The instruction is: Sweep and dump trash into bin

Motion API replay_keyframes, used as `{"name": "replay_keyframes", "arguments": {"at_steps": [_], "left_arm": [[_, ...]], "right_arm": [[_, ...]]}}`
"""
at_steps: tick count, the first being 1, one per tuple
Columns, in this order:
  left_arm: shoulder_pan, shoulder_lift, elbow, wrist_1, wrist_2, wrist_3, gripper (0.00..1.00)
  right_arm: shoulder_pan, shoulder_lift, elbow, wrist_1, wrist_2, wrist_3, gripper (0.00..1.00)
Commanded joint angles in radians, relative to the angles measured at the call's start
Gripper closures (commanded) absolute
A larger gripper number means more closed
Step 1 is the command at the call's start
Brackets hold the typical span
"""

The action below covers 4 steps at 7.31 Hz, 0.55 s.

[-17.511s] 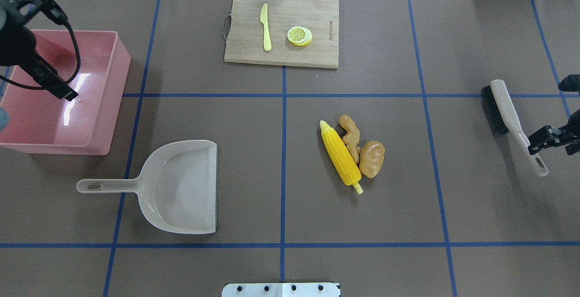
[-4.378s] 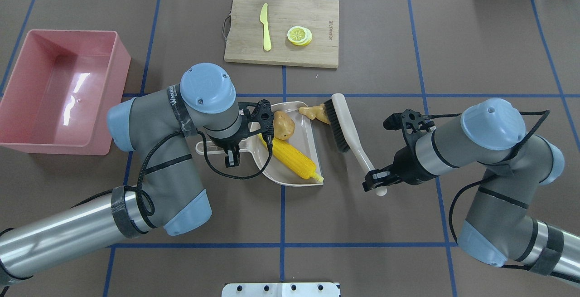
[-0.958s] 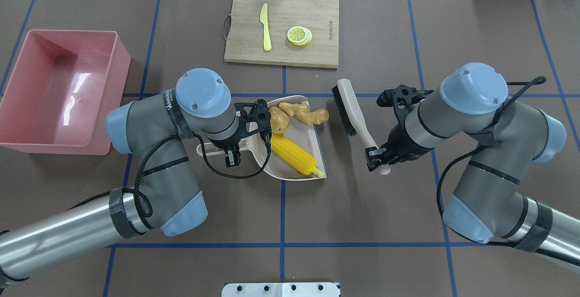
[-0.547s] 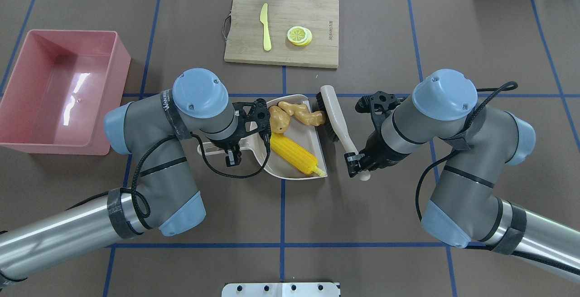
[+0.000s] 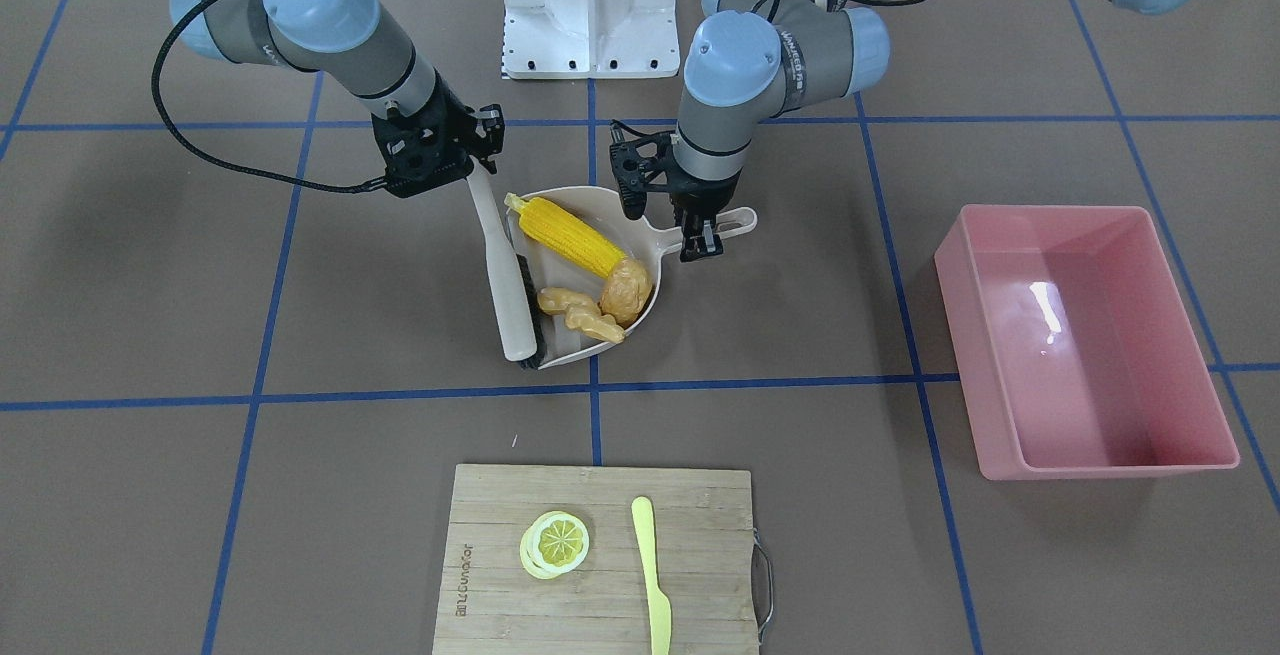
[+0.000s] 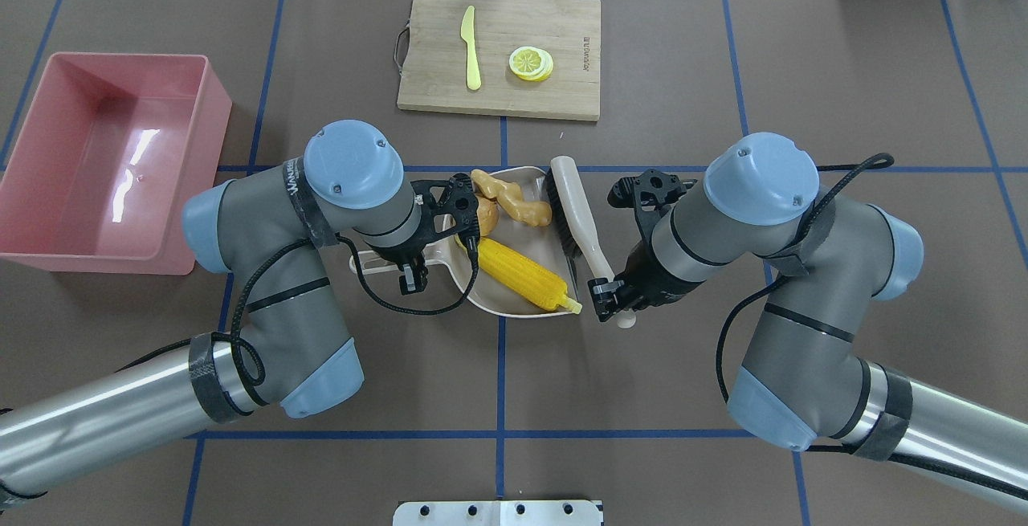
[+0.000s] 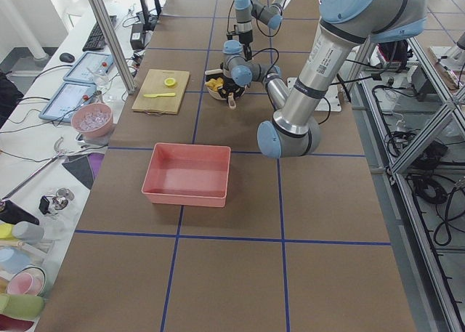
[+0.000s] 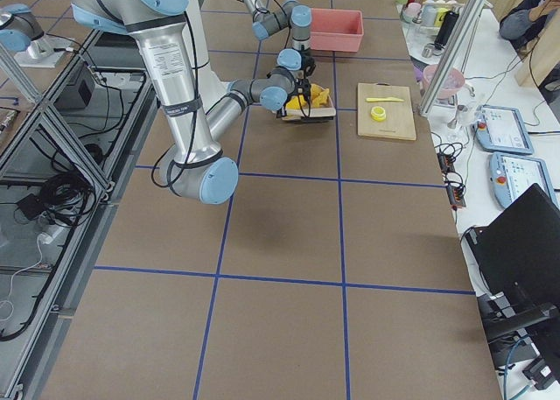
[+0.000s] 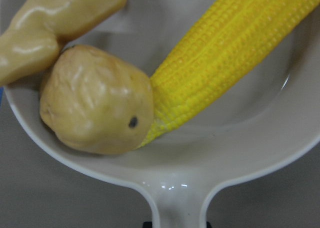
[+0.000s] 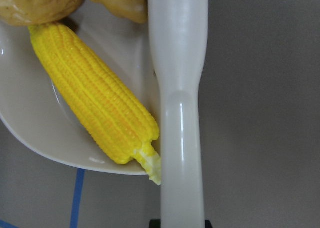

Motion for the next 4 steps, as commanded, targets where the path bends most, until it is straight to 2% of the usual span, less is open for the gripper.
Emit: {"name": "replay_keyframes", "arguments": {"at_steps": [1, 4], "left_arm": [[-0.003, -0.001, -0.003, -0.015, 0.000, -0.027, 1.00], [-0.009, -0.001, -0.002, -0.058, 0.000, -0.037, 1.00]], "right_arm": [[0.010, 0.000, 0.004, 0.000, 0.006, 0.003, 1.00], [0.138, -0.016, 0.018, -0.003, 0.087, -0.007, 1.00]]}}
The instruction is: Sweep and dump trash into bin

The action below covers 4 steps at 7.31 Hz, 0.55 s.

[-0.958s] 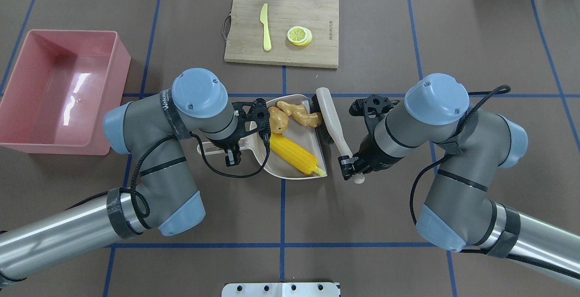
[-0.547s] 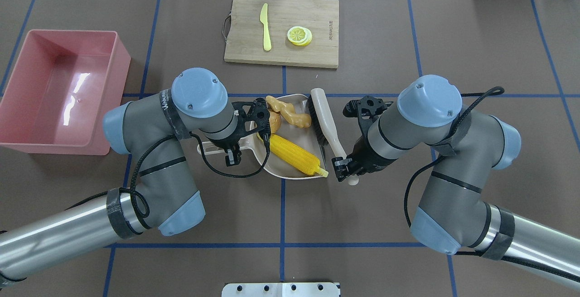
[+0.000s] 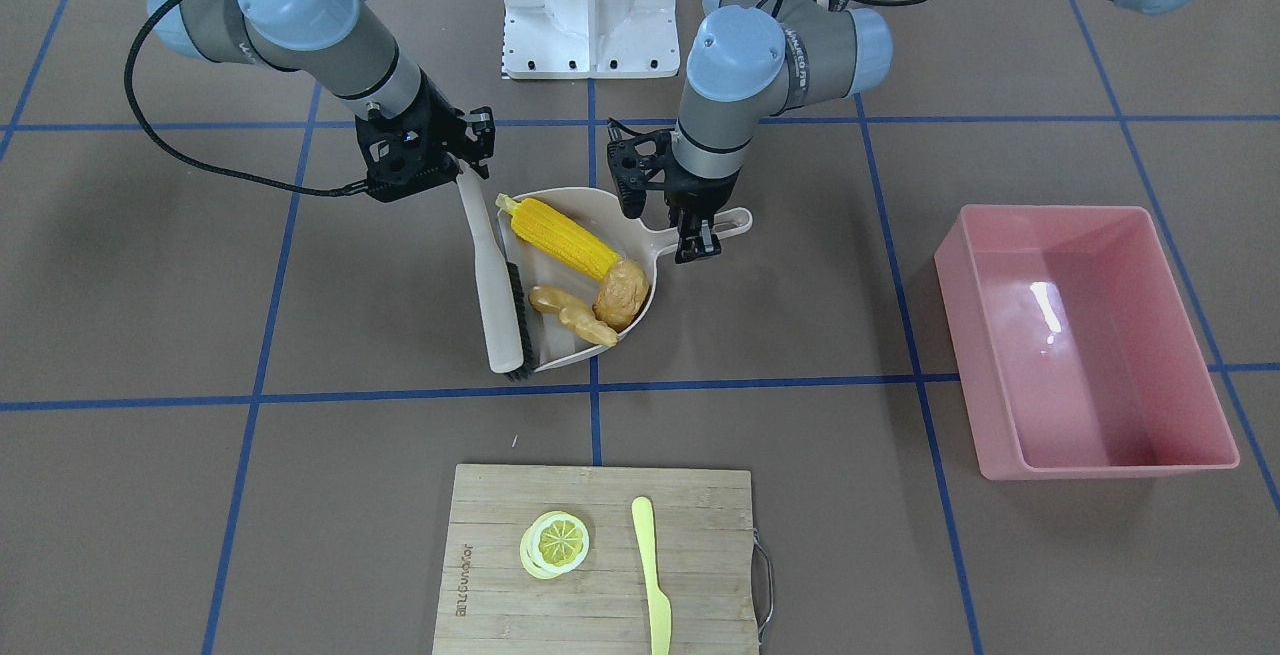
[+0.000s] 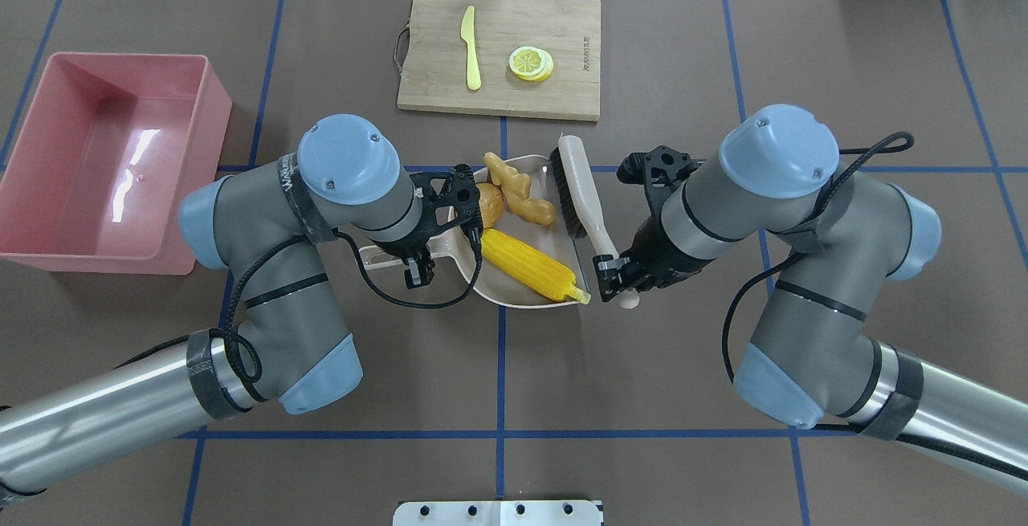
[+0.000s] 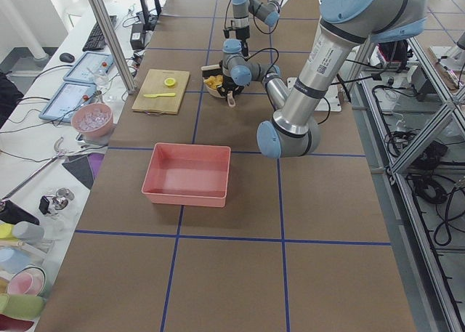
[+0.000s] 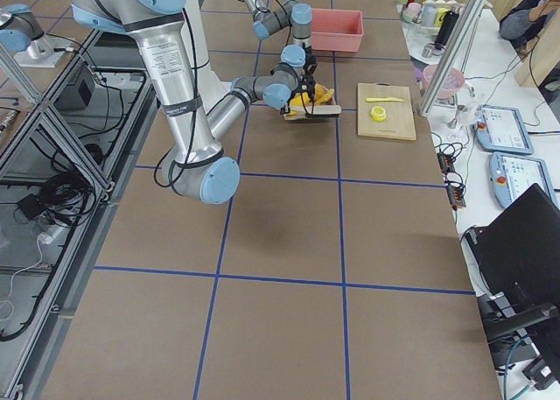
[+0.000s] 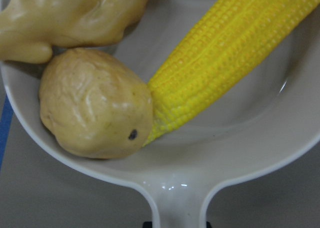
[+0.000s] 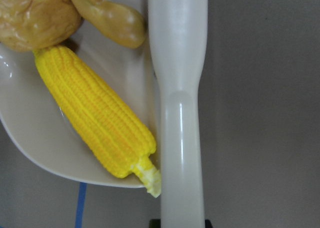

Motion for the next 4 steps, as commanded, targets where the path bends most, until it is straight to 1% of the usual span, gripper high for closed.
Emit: {"name": "replay_keyframes", "arguments": {"at_steps": [1, 2, 4], "left_arm": [[-0.006, 0.000, -0.001, -0.046, 0.000, -0.025, 1.00], [-0.006, 0.000, -0.001, -0.078, 0.000, -0.048, 1.00], [-0.006, 0.006, 0.001, -0.165, 0.014, -0.109, 1.00]], "right_arm": [[0.131, -0.031, 0.009, 0.000, 0.089, -0.016, 1.00], [0.186, -0.051, 0.012, -0.001, 0.113, -0.034, 1.00], [0.274, -0.170, 0.021, -0.001, 0.111, -0.108, 1.00]]}}
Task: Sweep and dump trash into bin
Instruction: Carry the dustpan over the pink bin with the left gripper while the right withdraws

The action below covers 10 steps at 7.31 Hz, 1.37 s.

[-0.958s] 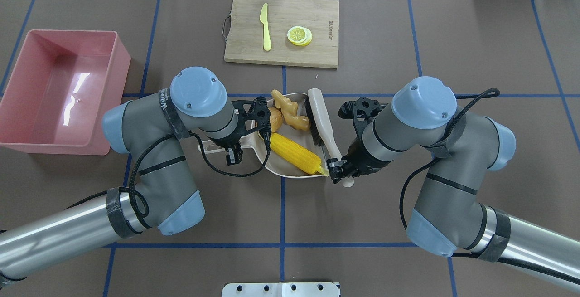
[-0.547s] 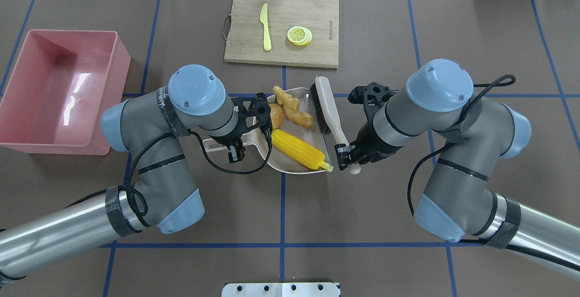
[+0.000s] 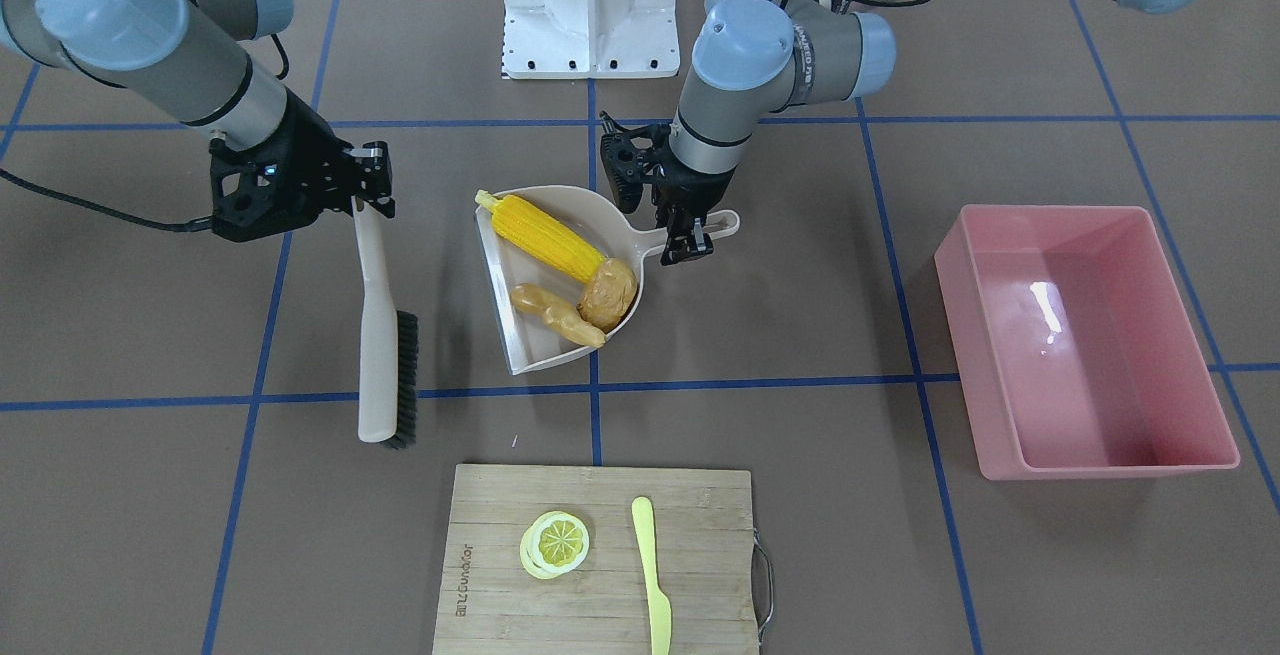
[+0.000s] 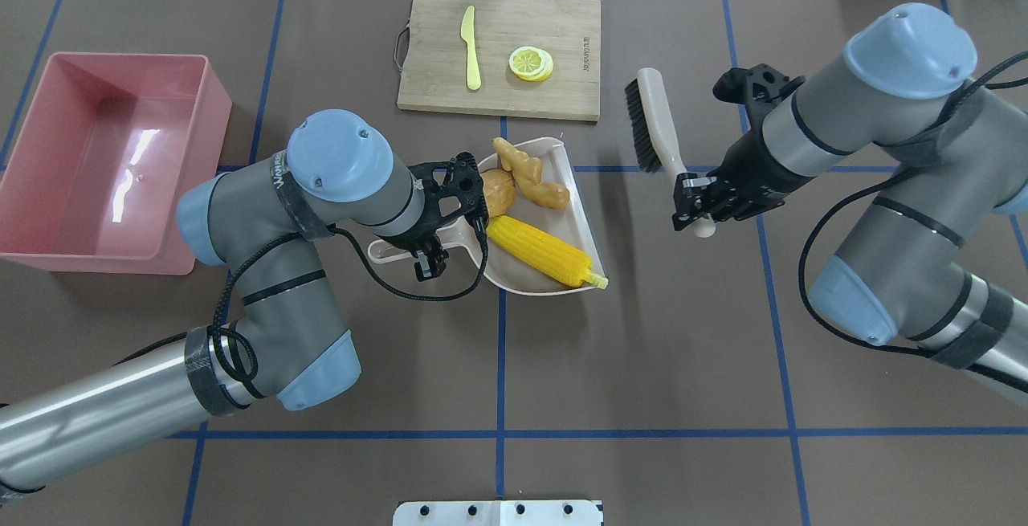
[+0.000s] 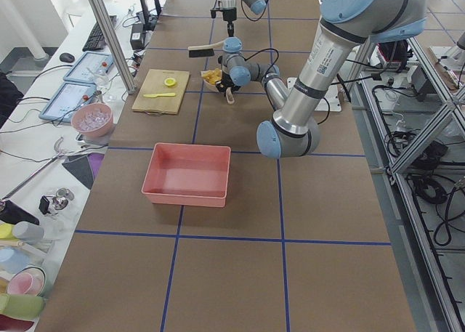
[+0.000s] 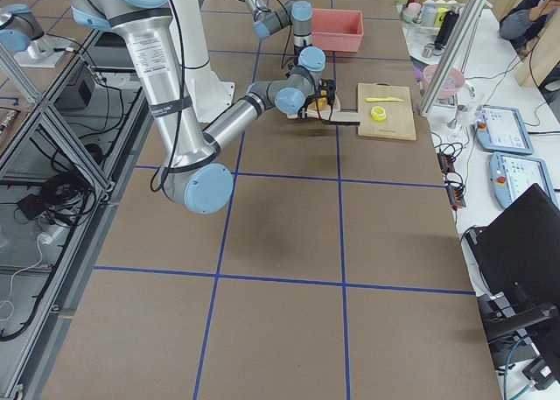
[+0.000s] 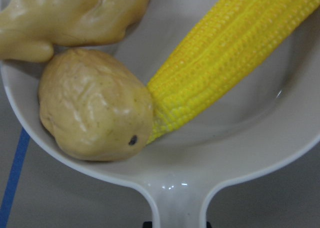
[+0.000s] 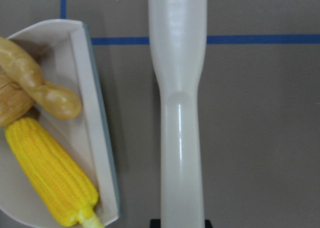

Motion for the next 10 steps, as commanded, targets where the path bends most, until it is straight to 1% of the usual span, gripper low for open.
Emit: {"name": "replay_keyframes", "arguments": {"at_steps": [1, 2, 3, 4, 5, 6, 7, 8, 10], "left_arm": [[-0.008, 0.008, 0.004, -0.105, 0.018, -0.088, 1.00], [-0.035, 0.028, -0.002, -0.171, 0.021, -0.126, 1.00], [-0.099, 0.057, -0.033, -0.190, 0.019, -0.124, 1.00], [-0.165, 0.089, -0.085, -0.187, 0.015, -0.121, 1.00], [-0.221, 0.100, -0.110, -0.179, 0.012, -0.122, 1.00], [-0.253, 0.102, -0.111, -0.176, -0.020, -0.122, 1.00], [-0.282, 0.108, -0.111, -0.173, -0.033, -0.121, 1.00], [-0.307, 0.120, -0.111, -0.171, -0.057, -0.119, 1.00], [-0.420, 0.169, -0.119, -0.153, -0.166, -0.061, 1.00]], "right_arm": [[0.102, -0.159, 0.014, 0.003, -0.009, -0.106, 1.00], [0.128, -0.226, 0.016, 0.006, -0.016, -0.142, 1.00], [0.139, -0.289, 0.022, 0.020, -0.023, -0.148, 1.00], [0.139, -0.377, 0.035, 0.070, -0.064, -0.209, 1.00], [0.148, -0.459, 0.031, 0.130, -0.075, -0.284, 1.00], [0.176, -0.511, 0.031, 0.162, -0.075, -0.336, 1.00], [0.186, -0.545, 0.031, 0.172, -0.075, -0.367, 1.00], [0.190, -0.551, 0.032, 0.172, -0.075, -0.363, 1.00], [0.185, -0.555, 0.038, 0.172, -0.072, -0.294, 1.00]]}}
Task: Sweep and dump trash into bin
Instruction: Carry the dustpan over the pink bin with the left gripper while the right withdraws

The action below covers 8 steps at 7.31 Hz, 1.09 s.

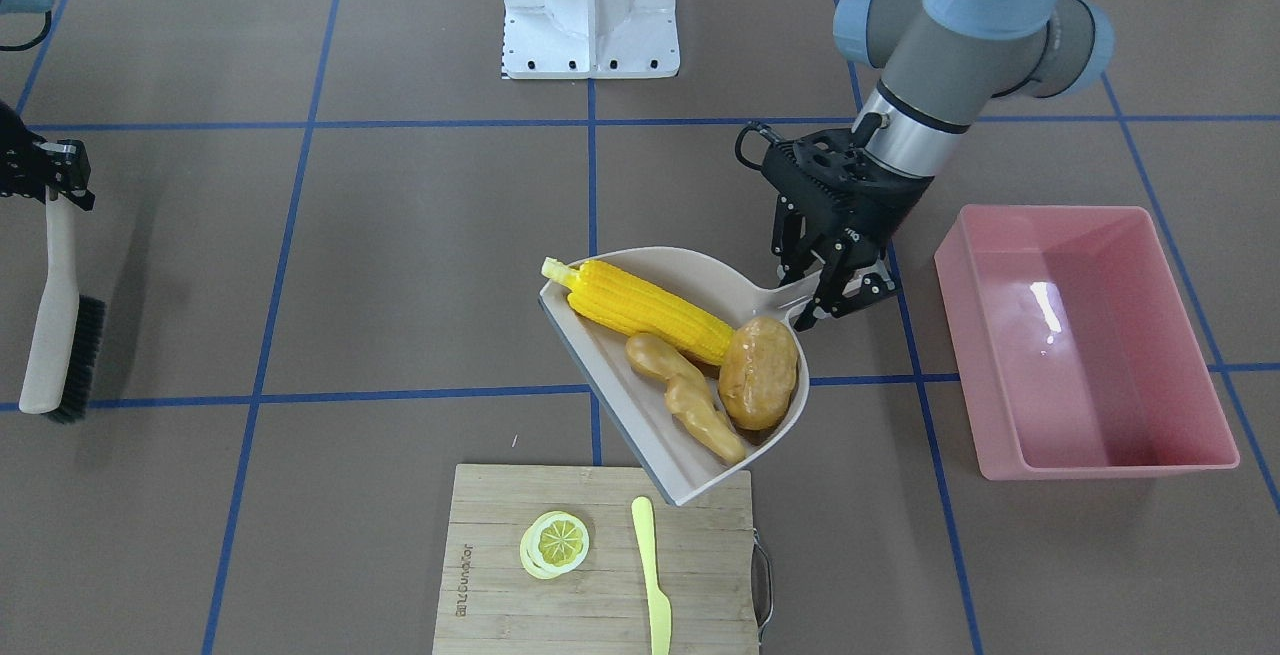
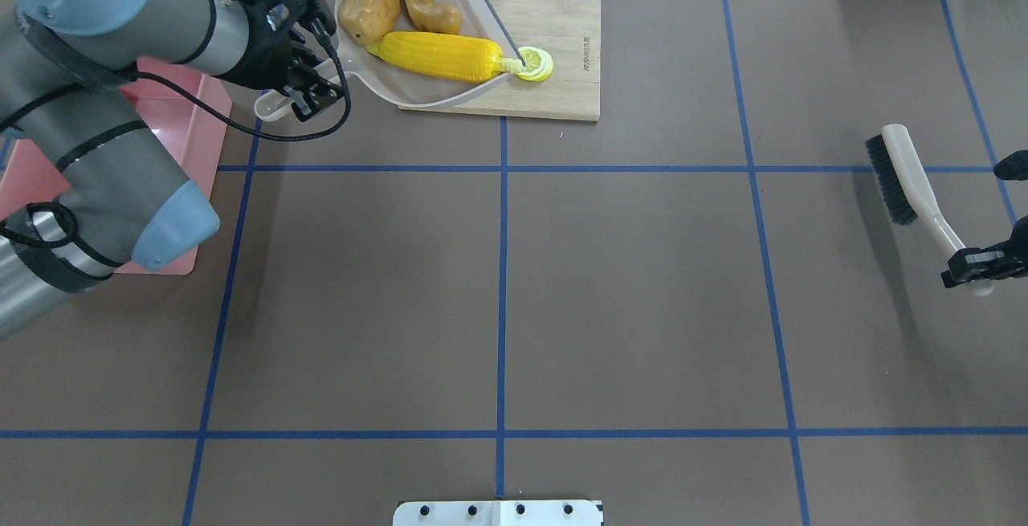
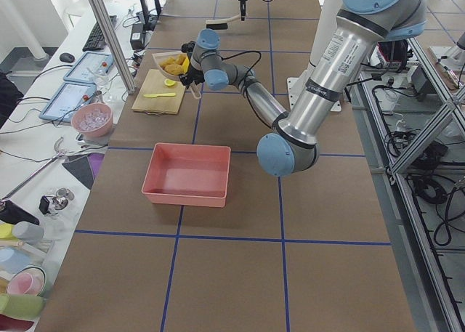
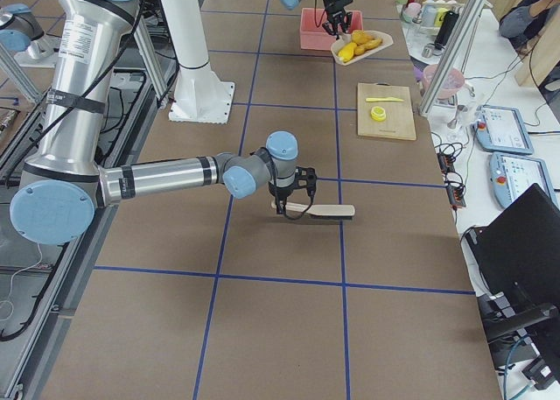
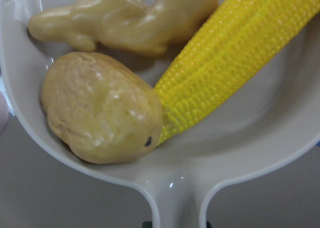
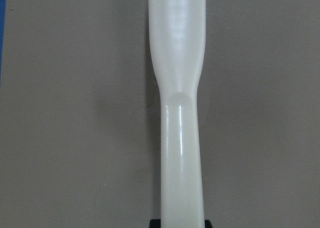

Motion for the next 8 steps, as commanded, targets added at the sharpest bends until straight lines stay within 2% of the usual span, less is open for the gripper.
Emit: {"name": "replay_keyframes", "arguments": {"at_steps": [1, 4, 6, 8], "left_arm": [[-0.132, 0.061, -0.019, 0.045, -0.117, 0.059, 1.00], [-0.304, 0.169, -0.064, 0.164, -0.294, 0.214, 1.00], [-0.429, 0.245, -0.061, 0.254, -0.411, 0.433, 1.00], [-0.499, 0.323, -0.062, 0.288, -0.461, 0.562, 1.00]], "right_arm": [[-0.004, 0.001, 0.006, 0.003, 0.008, 0.087, 1.00], [-0.091, 0.011, 0.041, 0.001, 0.004, 0.174, 1.00], [-0.133, 0.008, 0.067, 0.001, -0.002, 0.201, 1.00], [-0.174, 0.009, 0.066, 0.001, -0.037, 0.227, 1.00]]}}
